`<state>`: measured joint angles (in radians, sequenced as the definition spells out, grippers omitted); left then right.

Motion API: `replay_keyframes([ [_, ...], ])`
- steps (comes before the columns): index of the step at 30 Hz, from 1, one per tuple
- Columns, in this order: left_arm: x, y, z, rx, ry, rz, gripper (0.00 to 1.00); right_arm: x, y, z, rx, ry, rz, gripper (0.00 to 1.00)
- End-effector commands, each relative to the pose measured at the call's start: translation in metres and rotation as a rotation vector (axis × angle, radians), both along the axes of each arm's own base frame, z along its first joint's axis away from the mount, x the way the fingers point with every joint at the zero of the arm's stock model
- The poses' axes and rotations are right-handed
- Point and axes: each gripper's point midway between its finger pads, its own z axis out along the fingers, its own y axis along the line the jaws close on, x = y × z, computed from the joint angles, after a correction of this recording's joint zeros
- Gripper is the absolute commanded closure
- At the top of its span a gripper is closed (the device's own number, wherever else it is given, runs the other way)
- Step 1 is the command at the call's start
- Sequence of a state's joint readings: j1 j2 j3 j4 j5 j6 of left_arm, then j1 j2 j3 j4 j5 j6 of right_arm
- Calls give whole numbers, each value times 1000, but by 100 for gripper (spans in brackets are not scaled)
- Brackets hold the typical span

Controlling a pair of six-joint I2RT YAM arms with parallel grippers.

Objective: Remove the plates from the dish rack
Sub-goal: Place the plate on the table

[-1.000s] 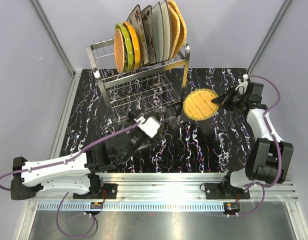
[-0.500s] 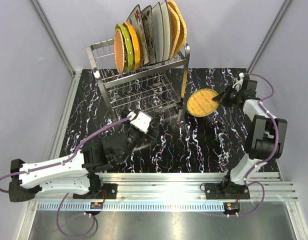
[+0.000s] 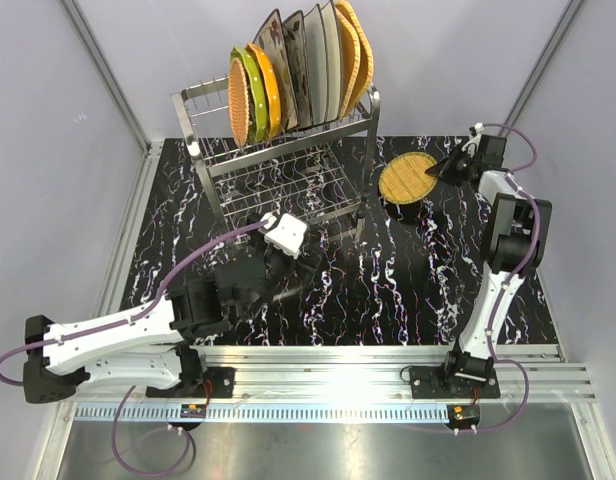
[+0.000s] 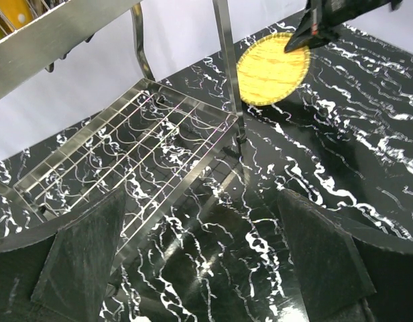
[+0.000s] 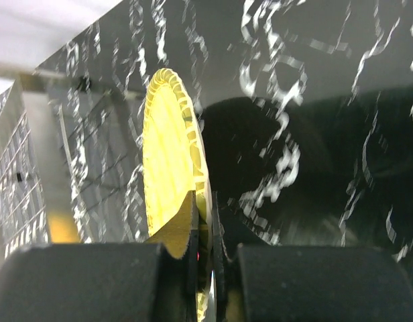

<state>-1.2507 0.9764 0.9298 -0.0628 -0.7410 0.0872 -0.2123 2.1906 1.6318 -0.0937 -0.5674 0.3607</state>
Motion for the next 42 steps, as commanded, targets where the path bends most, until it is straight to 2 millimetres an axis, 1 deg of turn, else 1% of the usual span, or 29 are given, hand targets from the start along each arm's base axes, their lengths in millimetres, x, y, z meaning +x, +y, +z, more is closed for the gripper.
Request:
replay_keyframes([
  [1, 3, -3, 25, -105, 17, 23, 1, 32, -7, 19, -10, -97, -4, 99],
  [2, 3, -4, 25, -108, 24, 24, 1, 38, -9, 22, -31, -117, -6, 99],
  [3, 4, -4, 25, -110, 27, 27, 1, 40, -11, 20, -42, -121, -6, 99],
  [4, 4, -5, 27, -110, 27, 26, 1, 42, -10, 10, -50, -109, 0, 98],
  [5, 5, -6, 27, -109, 27, 27, 1, 45, -11, 11, -68, -120, 4, 97],
  [6, 5, -7, 27, -107, 28, 26, 1, 47, -12, 3, -62, -100, -1, 96],
  [7, 6, -8, 28, -109, 27, 27, 1, 49, -14, 6, -68, -103, 1, 96],
  [10, 7, -12, 28, -103, 30, 22, 1, 55, -17, 8, -96, -132, 0, 94],
  [12, 9, -13, 30, -99, 33, 23, 1, 56, -19, 4, -103, -119, -6, 92],
  [15, 11, -13, 33, -93, 36, 27, 1, 57, -20, 4, -113, -122, -3, 86],
  [18, 11, -14, 37, -134, 48, 27, 1, 55, -21, -1, -139, -114, 5, 81],
  [19, 11, -12, 39, -141, 48, 29, 1, 51, -20, -9, -156, -100, 14, 81],
  [21, 9, -12, 41, -150, 52, 20, 1, 48, -24, -18, -178, -82, 10, 79],
  [22, 9, -12, 42, -154, 55, 17, 1, 43, -23, -24, -188, -69, 18, 77],
  [24, 7, -9, 45, -173, 63, 18, 1, 39, -23, -31, -196, -54, 24, 76],
  [25, 7, -8, 46, -180, 64, 20, 1, 37, -23, -34, -203, -50, 31, 73],
  [27, 5, -5, 49, -203, 68, 23, 1, 36, -23, -34, -214, -54, 38, 68],
  [28, 6, -3, 51, -211, 69, 30, 1, 35, -24, -36, -221, -54, 45, 60],
  [31, 5, 2, 58, -248, 80, 41, 1, 35, -25, -35, -240, -60, 56, 50],
  [32, 4, 3, 62, -261, 82, 45, 1, 35, -24, -35, -245, -60, 60, 42],
  [35, 4, 8, 69, -294, 94, 60, 1, 32, -24, -36, -256, -59, 68, 32],
  [36, 4, 9, 72, -311, 96, 61, 1, 32, -26, -33, -261, -62, 69, 25],
  [37, 4, 10, 74, -319, 97, 62, 1, 31, -25, -34, -268, -64, 76, 22],
  [38, 4, 11, 80, -335, 93, 62, 1, 30, -25, -33, -270, -65, 83, 19],
  [39, 4, 12, 83, -341, 91, 62, 1, 28, -24, -31, -272, -66, 87, 13],
  [41, 5, 17, 95, -365, 82, 68, 1, 27, -24, -28, -285, -73, 102, 8],
  [42, 5, 18, 99, -372, 80, 71, 1, 27, -24, -25, -291, -80, 109, 2],
])
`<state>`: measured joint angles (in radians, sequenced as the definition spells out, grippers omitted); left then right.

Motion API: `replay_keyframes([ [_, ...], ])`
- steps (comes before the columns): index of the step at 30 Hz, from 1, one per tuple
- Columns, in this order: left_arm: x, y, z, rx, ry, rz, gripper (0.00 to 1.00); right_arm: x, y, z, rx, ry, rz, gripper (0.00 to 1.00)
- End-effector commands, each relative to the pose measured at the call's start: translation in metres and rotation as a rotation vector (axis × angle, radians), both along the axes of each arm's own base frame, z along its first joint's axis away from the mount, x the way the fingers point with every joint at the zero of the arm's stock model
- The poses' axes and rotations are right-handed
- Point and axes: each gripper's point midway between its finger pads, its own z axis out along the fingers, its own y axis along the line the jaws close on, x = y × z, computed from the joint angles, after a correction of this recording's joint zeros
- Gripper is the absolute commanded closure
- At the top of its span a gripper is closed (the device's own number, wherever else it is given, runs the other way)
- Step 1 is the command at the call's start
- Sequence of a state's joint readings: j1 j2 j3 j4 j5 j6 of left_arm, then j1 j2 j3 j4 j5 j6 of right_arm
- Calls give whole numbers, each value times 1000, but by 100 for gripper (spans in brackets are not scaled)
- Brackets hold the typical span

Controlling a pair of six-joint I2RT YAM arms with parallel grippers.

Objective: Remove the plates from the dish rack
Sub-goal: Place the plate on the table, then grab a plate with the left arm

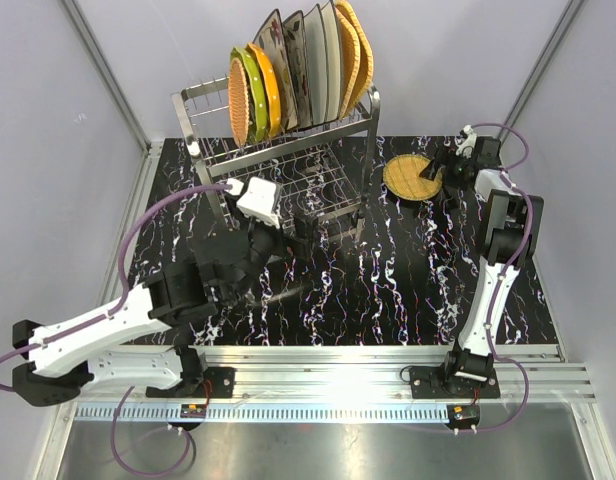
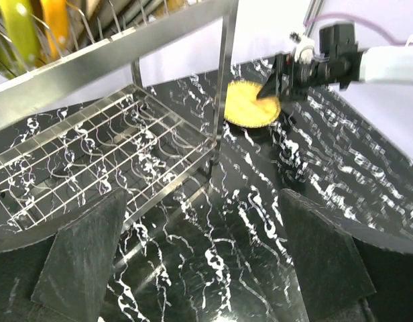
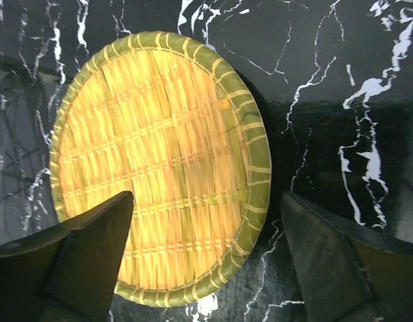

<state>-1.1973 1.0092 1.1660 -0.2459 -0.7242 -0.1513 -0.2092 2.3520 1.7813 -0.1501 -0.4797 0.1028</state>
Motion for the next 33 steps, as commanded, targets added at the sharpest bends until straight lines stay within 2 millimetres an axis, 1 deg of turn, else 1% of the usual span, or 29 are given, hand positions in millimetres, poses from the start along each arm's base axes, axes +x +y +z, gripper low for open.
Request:
replay_keyframes([
  [1, 1, 15, 47, -154, -31, 35, 1, 4, 0, 30, -69, -65, 53, 0],
  [3, 2, 22, 61, -194, -32, 52, 1, 1, -4, 35, -90, -49, 49, 0],
  [4, 5, 28, 70, -217, -38, 63, 1, 4, -7, 44, -142, -74, 74, 0],
  [5, 4, 27, 77, -246, -35, 37, 1, 4, -14, 47, -175, -71, 64, 0],
  [6, 6, 29, 81, -265, -33, 33, 1, 0, -15, 53, -194, -59, 69, 0],
  [7, 13, 40, 91, -285, -36, 55, 1, 0, -18, 61, -233, -75, 91, 0],
  [8, 13, 36, 95, -306, -21, 26, 1, -2, -20, 66, -251, -80, 103, 0],
  [9, 15, 39, 100, -316, -21, 25, 1, -7, -19, 78, -267, -87, 116, 0],
  [10, 21, 48, 109, -326, -29, 42, 1, -13, -19, 79, -294, -92, 148, 0],
  [11, 22, 46, 113, -327, -29, 25, 1, -18, -15, 84, -299, -99, 180, 0],
  [12, 25, 47, 116, -325, -29, 30, 1, -27, -12, 99, -309, -110, 203, 0],
  [13, 27, 55, 126, -329, -36, 40, 1, -37, -9, 98, -325, -110, 245, 0],
  [14, 33, 53, 126, -324, -24, 47, 1, -44, -3, 103, -314, -117, 280, 1],
  [15, 37, 55, 128, -326, -15, 57, 2, -55, 2, 119, -315, -135, 303, 0],
  [16, 46, 62, 132, -321, -4, 76, 3, -67, 7, 116, -310, -127, 336, 0],
  [17, 50, 64, 133, -330, 12, 82, 5, -75, 16, 123, -281, -144, 373, 0],
  [18, 55, 68, 135, -333, 20, 92, 7, -88, 22, 139, -278, -166, 394, 0],
  [19, 63, 75, 137, -329, 30, 105, 8, -99, 28, 137, -260, -159, 419, 0],
  [20, 68, 78, 138, -340, 39, 111, 9, -108, 37, 145, -229, -181, 451, 0],
  [21, 73, 83, 139, -348, 44, 118, 12, -118, 44, 160, -220, -209, 468, 0],
  [22, 83, 91, 140, -352, 53, 129, 13, -129, 49, 157, -192, -194, 484, 0],
  [23, 88, 94, 140, -369, 67, 130, 15, -137, 57, 164, -160, -210, 510, 0],
  [24, 100, 99, 138, -374, 85, 125, 19, -151, 63, 172, -137, -212, 521, 0],
  [26, 110, 103, 137, -397, 114, 122, 25, -169, 76, 186, -88, -231, 549, 0],
  [27, 119, 104, 134, -395, 132, 107, 27, -174, 79, 190, -75, -235, 556, 0],
  [28, 124, 104, 133, -394, 140, 102, 28, -181, 83, 201, -70, -257, 563, 0],
  [29, 128, 103, 132, -393, 144, 96, 29, -187, 86, 199, -52, -243, 559, 0],
  [31, 139, 101, 125, -381, 174, 83, 33, -195, 90, 210, -51, -263, 558, 0],
  [33, 149, 98, 118, -367, 199, 74, 37, -199, 92, 214, -36, -259, 549, 0],
])
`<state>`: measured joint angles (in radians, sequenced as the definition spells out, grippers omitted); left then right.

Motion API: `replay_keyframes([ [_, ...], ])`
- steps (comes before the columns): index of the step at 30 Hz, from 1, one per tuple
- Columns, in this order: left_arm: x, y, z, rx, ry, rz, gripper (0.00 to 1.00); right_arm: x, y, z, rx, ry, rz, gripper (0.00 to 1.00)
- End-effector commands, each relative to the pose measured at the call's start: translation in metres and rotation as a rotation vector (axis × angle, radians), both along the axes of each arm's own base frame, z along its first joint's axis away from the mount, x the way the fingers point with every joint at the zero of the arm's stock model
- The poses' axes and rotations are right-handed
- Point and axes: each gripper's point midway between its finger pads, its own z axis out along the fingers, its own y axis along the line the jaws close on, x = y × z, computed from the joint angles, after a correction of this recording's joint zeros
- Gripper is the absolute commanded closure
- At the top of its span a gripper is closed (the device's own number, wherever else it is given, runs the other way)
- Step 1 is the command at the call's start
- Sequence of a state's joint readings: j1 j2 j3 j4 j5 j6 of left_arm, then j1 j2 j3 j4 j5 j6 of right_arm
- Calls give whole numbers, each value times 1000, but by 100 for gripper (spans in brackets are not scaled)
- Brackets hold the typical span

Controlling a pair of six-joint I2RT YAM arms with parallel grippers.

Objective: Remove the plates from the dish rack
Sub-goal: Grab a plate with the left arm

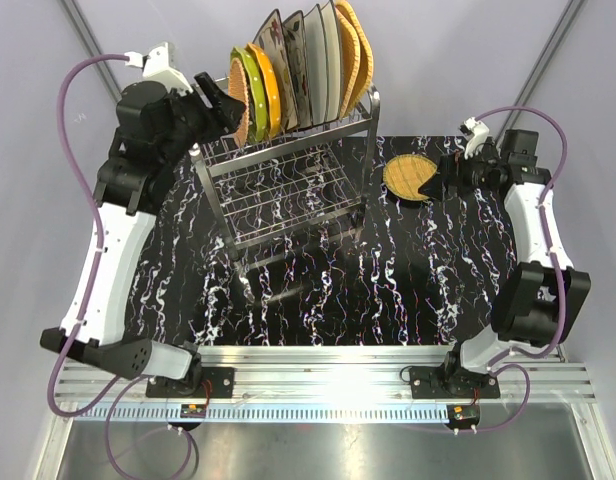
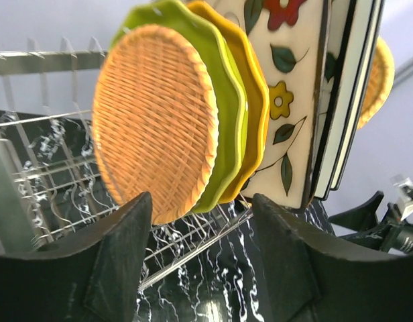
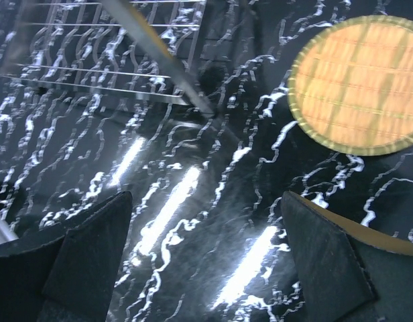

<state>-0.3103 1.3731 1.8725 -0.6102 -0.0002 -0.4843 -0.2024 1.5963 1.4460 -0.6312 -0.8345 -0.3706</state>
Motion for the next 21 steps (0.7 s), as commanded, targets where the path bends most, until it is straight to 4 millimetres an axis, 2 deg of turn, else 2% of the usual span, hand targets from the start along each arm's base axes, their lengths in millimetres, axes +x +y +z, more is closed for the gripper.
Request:
replay_keyframes([
  [1, -2, -17, 12, -25, -8, -119, 38, -19, 16, 28, 55, -35, 38, 0],
  [10, 21, -13, -6, 50, 38, -81, 46, -26, 22, 45, 98, -41, 31, 0],
  [21, 33, -14, -19, 97, 62, -85, 50, -21, 23, 53, 120, -46, 27, 0],
])
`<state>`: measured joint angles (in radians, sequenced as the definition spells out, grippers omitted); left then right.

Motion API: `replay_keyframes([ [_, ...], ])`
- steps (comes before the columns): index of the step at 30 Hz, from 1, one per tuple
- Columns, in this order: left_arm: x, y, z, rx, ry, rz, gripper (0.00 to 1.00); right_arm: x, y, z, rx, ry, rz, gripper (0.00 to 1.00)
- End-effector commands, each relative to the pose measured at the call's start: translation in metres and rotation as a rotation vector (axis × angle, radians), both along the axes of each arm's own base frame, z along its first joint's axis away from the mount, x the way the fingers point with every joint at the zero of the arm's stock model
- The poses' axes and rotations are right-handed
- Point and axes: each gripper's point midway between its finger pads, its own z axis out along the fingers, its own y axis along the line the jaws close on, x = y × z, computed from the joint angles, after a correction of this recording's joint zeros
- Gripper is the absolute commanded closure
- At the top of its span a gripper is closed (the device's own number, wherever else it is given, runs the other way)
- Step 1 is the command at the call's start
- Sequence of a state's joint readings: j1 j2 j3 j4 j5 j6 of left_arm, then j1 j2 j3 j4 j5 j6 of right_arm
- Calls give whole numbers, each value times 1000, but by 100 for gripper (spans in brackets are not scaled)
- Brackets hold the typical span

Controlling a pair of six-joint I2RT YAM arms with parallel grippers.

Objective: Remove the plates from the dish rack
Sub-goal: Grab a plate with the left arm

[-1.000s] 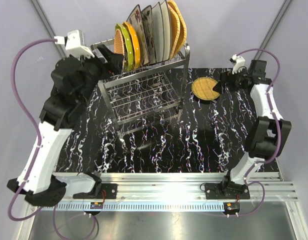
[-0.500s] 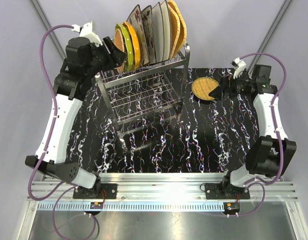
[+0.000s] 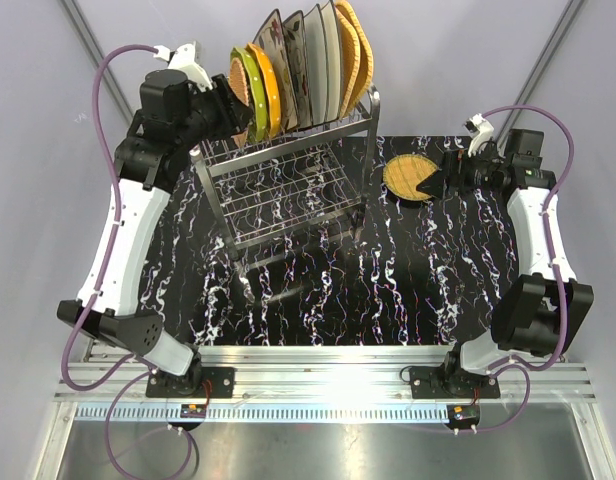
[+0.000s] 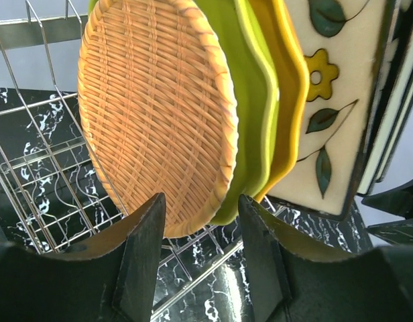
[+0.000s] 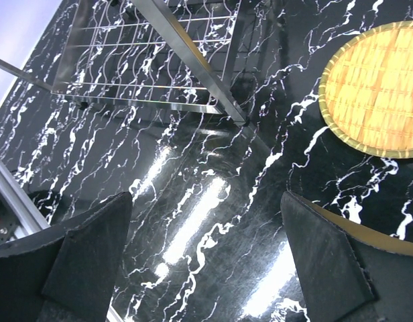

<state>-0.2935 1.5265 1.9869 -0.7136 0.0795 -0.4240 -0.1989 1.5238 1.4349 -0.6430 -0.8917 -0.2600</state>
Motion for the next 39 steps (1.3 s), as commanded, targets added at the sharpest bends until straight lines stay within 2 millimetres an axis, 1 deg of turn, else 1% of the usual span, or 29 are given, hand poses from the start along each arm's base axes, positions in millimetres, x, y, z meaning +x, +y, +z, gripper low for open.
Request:
replay_keyframes([
  [1, 4, 1, 18, 16, -61, -15, 51, -2, 8, 26, 24, -66, 31, 0],
  [5, 9, 2, 16, 40, -61, -8, 52, -3, 8, 29, 21, -71, 30, 0],
  [12, 21, 1, 8, 92, -81, -9, 54, -4, 8, 29, 23, -66, 30, 0],
  [13, 23, 1, 7, 112, -90, -11, 55, -5, 8, 29, 24, -63, 29, 0],
  [14, 25, 0, 1, 130, -88, -10, 55, -4, 8, 29, 23, -66, 30, 0],
  [16, 27, -2, 3, 182, -128, -5, 55, -6, 8, 30, 20, -68, 30, 0],
  [17, 27, -9, -4, 204, -129, -15, 59, -5, 8, 29, 20, -66, 30, 0],
  [18, 29, -4, 3, 221, -165, 22, 61, -6, 8, 29, 20, -66, 30, 0],
  [20, 30, -4, 5, 260, -204, 41, 63, -6, 8, 29, 19, -66, 29, 0],
  [21, 33, -4, 1, 276, -215, 65, 65, -6, 8, 28, 20, -63, 28, 0],
  [23, 33, -2, -1, 303, -225, 82, 66, -7, 8, 30, 19, -68, 28, 0],
  [26, 37, 2, -1, 333, -244, 109, 72, -8, 9, 31, 21, -67, 27, 0],
  [28, 37, 4, 2, 344, -259, 122, 80, -8, 9, 30, 21, -67, 29, 0],
  [30, 35, 4, 9, 336, -284, 126, 84, -8, 9, 31, 23, -67, 27, 0],
  [31, 35, 4, 11, 334, -293, 127, 89, -8, 9, 32, 24, -67, 27, 0],
  [33, 31, 3, 22, 319, -325, 124, 92, -8, 9, 33, 27, -69, 26, 0],
  [34, 29, 3, 24, 315, -332, 124, 96, -9, 10, 34, 28, -71, 27, 0],
  [36, 25, 5, 36, 300, -364, 131, 100, -9, 10, 35, 31, -71, 26, 0],
  [39, 19, 9, 51, 279, -409, 145, 100, -9, 10, 36, 33, -72, 26, 0],
])
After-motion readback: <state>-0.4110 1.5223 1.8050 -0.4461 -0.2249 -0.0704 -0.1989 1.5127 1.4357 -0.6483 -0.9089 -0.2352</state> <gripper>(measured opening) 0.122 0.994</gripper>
